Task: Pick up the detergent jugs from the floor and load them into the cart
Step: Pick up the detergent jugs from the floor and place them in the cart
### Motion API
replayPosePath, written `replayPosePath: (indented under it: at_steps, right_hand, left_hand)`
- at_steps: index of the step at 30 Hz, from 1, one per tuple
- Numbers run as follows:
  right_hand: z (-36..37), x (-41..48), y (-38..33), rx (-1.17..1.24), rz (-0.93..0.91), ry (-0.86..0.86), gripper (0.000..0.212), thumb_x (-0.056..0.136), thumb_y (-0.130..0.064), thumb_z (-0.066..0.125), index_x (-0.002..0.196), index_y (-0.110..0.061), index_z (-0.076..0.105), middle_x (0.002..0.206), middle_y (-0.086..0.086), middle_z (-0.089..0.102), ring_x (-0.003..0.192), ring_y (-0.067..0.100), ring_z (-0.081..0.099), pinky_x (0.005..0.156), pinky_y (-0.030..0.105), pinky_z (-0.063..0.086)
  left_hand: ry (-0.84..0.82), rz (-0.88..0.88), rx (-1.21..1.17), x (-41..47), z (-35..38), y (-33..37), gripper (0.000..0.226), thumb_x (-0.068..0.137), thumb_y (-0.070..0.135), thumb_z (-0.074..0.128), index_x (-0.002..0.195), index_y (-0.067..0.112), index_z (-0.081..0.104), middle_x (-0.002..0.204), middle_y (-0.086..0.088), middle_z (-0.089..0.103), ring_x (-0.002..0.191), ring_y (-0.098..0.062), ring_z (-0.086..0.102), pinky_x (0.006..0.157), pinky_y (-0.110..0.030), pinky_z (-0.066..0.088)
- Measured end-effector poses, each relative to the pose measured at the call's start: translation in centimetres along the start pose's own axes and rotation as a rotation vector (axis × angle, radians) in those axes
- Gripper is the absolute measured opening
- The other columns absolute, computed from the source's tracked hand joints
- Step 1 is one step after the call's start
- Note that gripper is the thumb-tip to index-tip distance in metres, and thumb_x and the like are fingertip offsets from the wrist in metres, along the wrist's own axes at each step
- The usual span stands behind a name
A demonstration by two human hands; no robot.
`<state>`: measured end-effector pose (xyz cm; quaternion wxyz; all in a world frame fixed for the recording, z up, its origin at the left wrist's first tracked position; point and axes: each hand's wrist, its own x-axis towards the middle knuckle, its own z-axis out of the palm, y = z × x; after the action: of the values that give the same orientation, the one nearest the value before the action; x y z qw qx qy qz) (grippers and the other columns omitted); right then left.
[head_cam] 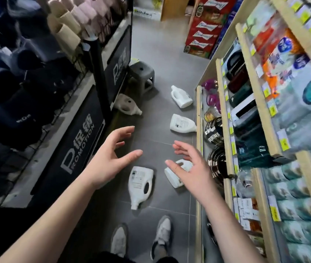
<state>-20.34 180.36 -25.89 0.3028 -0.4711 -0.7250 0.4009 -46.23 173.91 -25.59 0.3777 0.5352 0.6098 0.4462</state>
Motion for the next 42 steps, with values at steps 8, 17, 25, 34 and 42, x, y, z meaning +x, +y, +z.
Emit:
replayPosePath:
  at_steps: [8, 17, 25, 34, 42]
  right_hand:
    - [4.7, 8.8, 11.8, 0.057, 0.088, -0.183, 0.056, 0.087, -0.026, 0.084, 0.138, -0.026, 0.060, 0.129, -0.006, 0.067, 0.120, 0.006, 0.063, 0.106, 0.023, 0.047]
    - [17.3, 15.2, 35.4, -0.070, 0.133, -0.338, 0.060, 0.085, -0.030, 0.086, 0.139, -0.028, 0.059, 0.129, -0.008, 0.062, 0.114, 0.000, 0.061, 0.096, 0.003, 0.037]
    - [29.9, 18.5, 55.3, -0.258, 0.108, -0.518, 0.064, 0.082, -0.031, 0.088, 0.139, -0.020, 0.061, 0.130, 0.001, 0.061, 0.114, 0.015, 0.063, 0.090, 0.006, 0.038]
    - [37.0, 18.7, 66.0, -0.488, 0.246, -0.674, 0.083, 0.081, -0.047, 0.086, 0.152, -0.024, 0.049, 0.150, 0.008, 0.050, 0.139, 0.025, 0.050, 0.109, 0.030, 0.039]
    - [39.4, 16.8, 69.2, -0.493, 0.384, -0.606, 0.073, 0.077, -0.055, 0.086, 0.137, -0.024, 0.058, 0.134, 0.007, 0.059, 0.129, 0.028, 0.056, 0.104, 0.039, 0.048]
  left_hand:
    - [0.156, -0.257, -0.064, 5.4, 4.9, -11.4, 0.075, 0.085, 0.055, 0.081, 0.149, 0.030, 0.050, 0.146, 0.015, 0.055, 0.135, -0.002, 0.054, 0.111, -0.025, 0.044]
    - [0.323, -0.492, -0.163, 9.0, 14.9, -37.5, 0.079, 0.078, 0.049, 0.079, 0.149, 0.031, 0.048, 0.145, 0.009, 0.056, 0.132, -0.001, 0.056, 0.110, -0.018, 0.045]
    - [0.455, -0.708, -0.275, 9.1, 25.3, -60.5, 0.080, 0.086, 0.047, 0.083, 0.153, 0.038, 0.041, 0.157, 0.003, 0.047, 0.146, -0.015, 0.044, 0.124, -0.041, 0.037]
    - [0.409, -0.906, -0.236, 6.3, 31.1, -72.7, 0.109, 0.066, 0.061, 0.092, 0.157, 0.033, 0.039, 0.158, 0.000, 0.048, 0.139, -0.018, 0.054, 0.122, -0.043, 0.041]
    - [0.312, -0.885, -0.209, 5.6, 31.4, -75.4, 0.102, 0.061, 0.050, 0.094, 0.148, 0.033, 0.045, 0.141, 0.002, 0.063, 0.127, -0.018, 0.064, 0.113, -0.045, 0.050]
